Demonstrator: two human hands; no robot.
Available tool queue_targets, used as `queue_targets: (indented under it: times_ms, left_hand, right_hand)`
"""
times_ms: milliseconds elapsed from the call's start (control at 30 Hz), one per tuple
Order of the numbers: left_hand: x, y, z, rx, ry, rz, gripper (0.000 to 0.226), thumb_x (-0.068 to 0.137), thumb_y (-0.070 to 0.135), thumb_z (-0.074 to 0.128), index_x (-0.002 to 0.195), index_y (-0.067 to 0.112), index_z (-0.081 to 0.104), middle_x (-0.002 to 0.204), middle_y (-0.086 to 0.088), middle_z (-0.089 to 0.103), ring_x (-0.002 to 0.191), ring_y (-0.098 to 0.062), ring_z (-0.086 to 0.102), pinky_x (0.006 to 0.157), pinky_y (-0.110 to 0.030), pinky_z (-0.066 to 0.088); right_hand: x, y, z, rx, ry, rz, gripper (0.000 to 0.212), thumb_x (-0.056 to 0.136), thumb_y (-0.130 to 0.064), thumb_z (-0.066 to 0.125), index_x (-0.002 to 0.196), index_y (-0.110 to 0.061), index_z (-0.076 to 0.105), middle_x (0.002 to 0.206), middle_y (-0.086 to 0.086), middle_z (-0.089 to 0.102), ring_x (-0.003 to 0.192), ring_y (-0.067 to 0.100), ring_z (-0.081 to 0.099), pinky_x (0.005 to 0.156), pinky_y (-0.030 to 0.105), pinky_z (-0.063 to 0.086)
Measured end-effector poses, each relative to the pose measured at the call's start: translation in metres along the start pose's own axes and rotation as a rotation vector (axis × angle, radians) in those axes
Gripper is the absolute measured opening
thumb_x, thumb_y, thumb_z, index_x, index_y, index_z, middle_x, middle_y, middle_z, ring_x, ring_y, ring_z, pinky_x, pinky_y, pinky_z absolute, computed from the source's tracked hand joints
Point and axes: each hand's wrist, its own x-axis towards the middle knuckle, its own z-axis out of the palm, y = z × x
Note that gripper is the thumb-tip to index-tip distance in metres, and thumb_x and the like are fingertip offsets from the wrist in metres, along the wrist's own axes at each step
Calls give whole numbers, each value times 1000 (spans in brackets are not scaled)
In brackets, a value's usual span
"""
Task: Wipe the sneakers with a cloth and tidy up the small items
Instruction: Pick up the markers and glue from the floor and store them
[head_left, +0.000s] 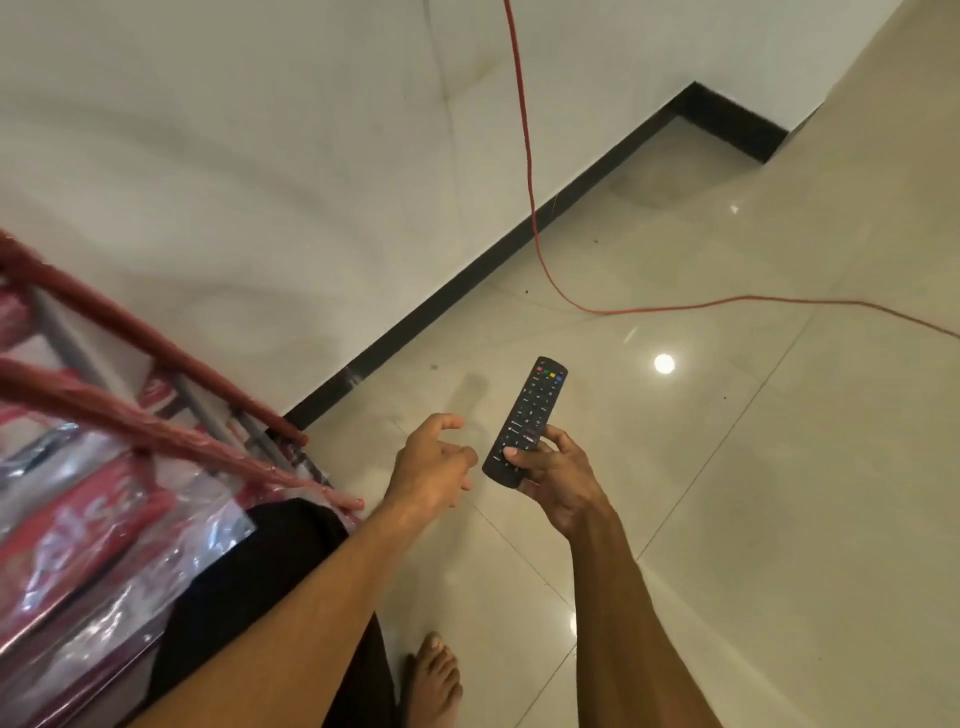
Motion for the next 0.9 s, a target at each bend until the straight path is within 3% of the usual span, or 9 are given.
queue_targets:
  times_ms: [233, 367, 533, 700, 900]
  left_hand:
    - [-71, 23, -30, -9, 54, 162, 41, 93, 11, 56, 130, 26, 49, 101, -4, 63, 87, -19, 68, 72, -34, 59]
    - [-114, 32, -49, 25, 23, 248, 44, 94, 12, 56, 133, 27, 46, 103, -4, 62, 89, -17, 67, 71, -31, 58]
    - [-155, 40, -76, 61, 29, 323, 47, 93, 9, 56, 135, 24, 43, 104, -7, 62, 92, -21, 65, 66, -30, 54]
    - [-194, 36, -108, 67, 64, 381, 49, 89, 9, 58, 134, 24, 45, 114, -8, 62, 86, -18, 61, 58, -25, 48]
    - [-242, 33, -159, 2, 190, 477, 53, 88, 6, 63, 136, 18, 44, 102, -15, 67, 78, -18, 61, 58, -26, 48]
  right_hand:
    - [-74, -44, 35, -183, -92, -126, 70, 69, 15, 74, 129, -12, 49, 105, 13, 72, 98, 31, 69, 76, 42, 58]
    - [-122, -61, 55, -248, -76, -200, 62, 73, 5, 78, 125, -10, 47, 104, 15, 71, 90, 30, 71, 62, 35, 57]
    - [-163, -66, 83, -339, -75, -259, 56, 77, -14, 81, 123, -13, 50, 112, 15, 68, 92, 31, 71, 72, 40, 59]
    - [-203, -72, 123, -424, -157, -338, 48, 82, -19, 77, 123, -12, 52, 109, 14, 69, 90, 29, 72, 68, 39, 59]
    - [-248, -84, 193, -535, -322, -457, 37, 88, -28, 70, 119, -11, 57, 104, 12, 72, 85, 28, 73, 65, 40, 59]
